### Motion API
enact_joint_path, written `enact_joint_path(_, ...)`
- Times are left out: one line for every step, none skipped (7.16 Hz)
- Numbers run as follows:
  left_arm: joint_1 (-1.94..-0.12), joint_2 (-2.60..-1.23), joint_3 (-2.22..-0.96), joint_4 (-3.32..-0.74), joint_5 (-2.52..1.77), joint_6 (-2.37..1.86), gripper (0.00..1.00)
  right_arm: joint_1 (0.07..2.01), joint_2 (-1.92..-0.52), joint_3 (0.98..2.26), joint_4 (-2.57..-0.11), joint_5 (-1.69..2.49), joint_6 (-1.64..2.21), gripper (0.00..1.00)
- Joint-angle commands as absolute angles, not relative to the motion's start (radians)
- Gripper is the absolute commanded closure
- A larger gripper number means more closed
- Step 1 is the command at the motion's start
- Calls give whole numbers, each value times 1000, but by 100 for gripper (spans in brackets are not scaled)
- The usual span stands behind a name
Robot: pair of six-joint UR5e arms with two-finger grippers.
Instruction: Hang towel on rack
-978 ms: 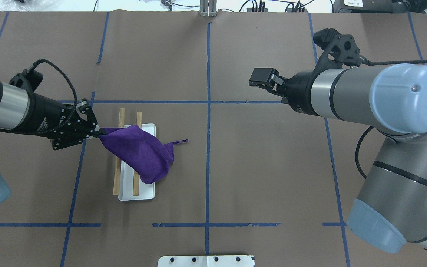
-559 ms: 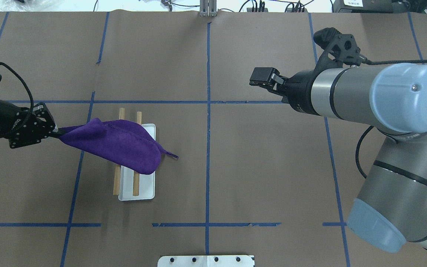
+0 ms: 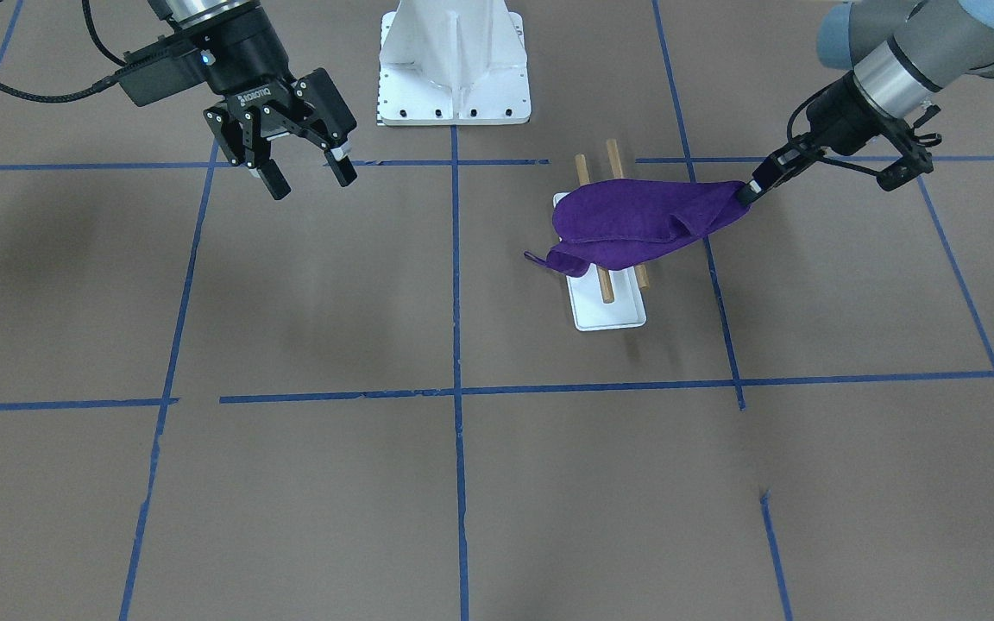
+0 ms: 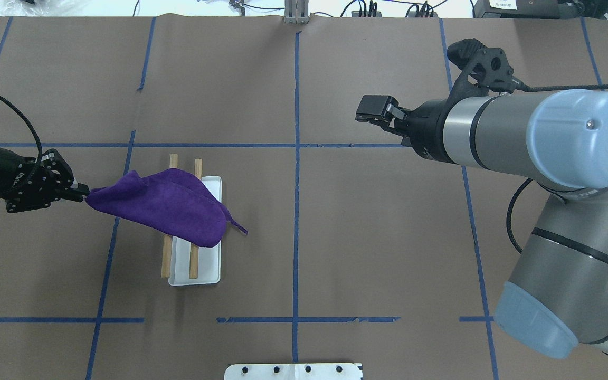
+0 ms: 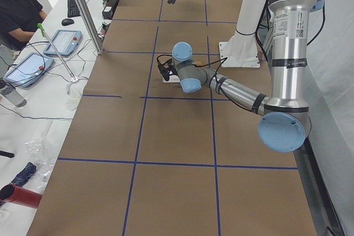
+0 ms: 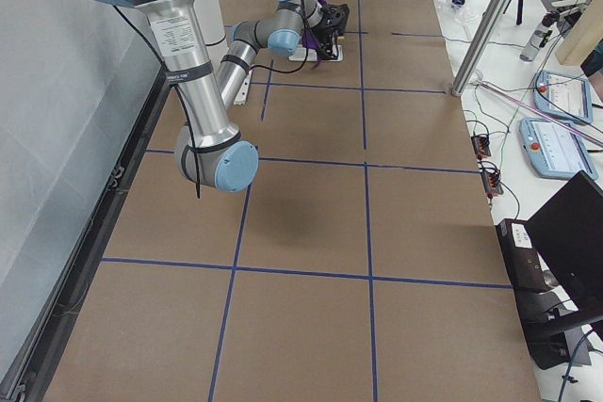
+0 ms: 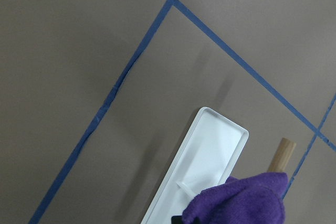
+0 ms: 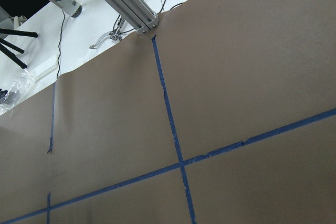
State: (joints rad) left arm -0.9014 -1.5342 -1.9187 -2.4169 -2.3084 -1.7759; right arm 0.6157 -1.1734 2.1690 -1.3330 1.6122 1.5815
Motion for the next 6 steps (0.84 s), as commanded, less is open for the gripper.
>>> enact_joint_path(-900, -1539, -1855, -2473, -2309, -1773, 0, 618, -1186, 2169, -1333, 1615, 1582, 0)
enact_joint_path(-903, -1540, -1847, -2473, -2307, -1754, 0, 626, -1195, 2168, -1333, 1617, 1577, 0)
enact_joint_path(-920, -1539, -1845, -2468, -2303, -1683, 0, 640, -1207, 2149, -1345, 1615, 1534, 0)
enact_joint_path(-960, -1539, -1818, -2468, -2301, -1576, 0, 669, -1245, 2125, -1345, 1634, 1452, 0)
enact_joint_path(-997, -1537, -1778, -2464, -2304, -1378, 0, 717, -1331, 2123, -1345, 1697, 1348, 0)
enact_joint_path(-1049, -1525, -1722, -2464, -2304, -1179, 0, 806, -1413, 2122, -1344, 1800, 1225, 0)
